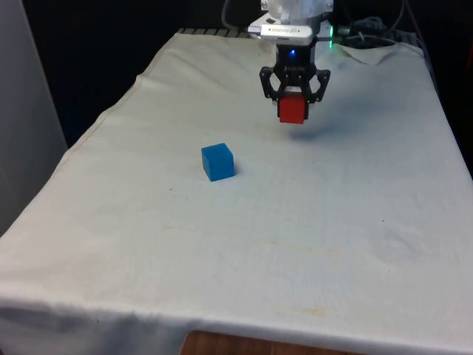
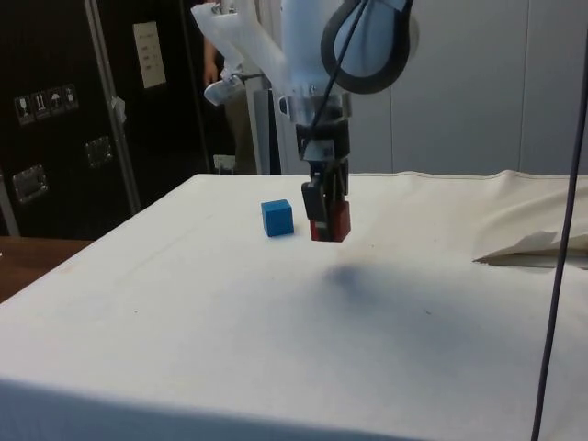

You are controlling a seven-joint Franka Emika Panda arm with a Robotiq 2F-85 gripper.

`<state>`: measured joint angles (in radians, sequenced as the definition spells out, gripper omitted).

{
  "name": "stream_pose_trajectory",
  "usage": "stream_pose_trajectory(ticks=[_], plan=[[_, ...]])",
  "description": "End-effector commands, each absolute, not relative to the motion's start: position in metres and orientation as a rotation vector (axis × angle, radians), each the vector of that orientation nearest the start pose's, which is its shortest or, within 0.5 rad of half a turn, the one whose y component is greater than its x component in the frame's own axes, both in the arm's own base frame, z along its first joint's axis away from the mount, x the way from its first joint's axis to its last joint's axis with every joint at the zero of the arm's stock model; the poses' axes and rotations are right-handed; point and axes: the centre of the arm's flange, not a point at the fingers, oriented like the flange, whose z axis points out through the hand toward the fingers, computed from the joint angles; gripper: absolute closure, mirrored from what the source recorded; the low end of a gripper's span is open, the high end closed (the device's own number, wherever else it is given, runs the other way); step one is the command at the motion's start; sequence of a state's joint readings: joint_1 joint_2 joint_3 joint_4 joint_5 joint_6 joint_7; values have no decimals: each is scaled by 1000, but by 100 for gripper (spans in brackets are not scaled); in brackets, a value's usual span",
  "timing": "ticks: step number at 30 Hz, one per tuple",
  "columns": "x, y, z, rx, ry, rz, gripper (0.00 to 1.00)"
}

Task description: Stack the two cubes.

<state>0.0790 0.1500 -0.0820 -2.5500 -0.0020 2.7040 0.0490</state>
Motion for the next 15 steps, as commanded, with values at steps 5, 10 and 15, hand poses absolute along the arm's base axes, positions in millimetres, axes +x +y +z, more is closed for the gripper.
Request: stream_pose_trajectory(ticks=[5,10,15], plan=[[459,-4,226,-3153,85,-6,99],[462,-4,236,-3152,85,-17,99],[465,-5,243,-3150,88,-23,99]])
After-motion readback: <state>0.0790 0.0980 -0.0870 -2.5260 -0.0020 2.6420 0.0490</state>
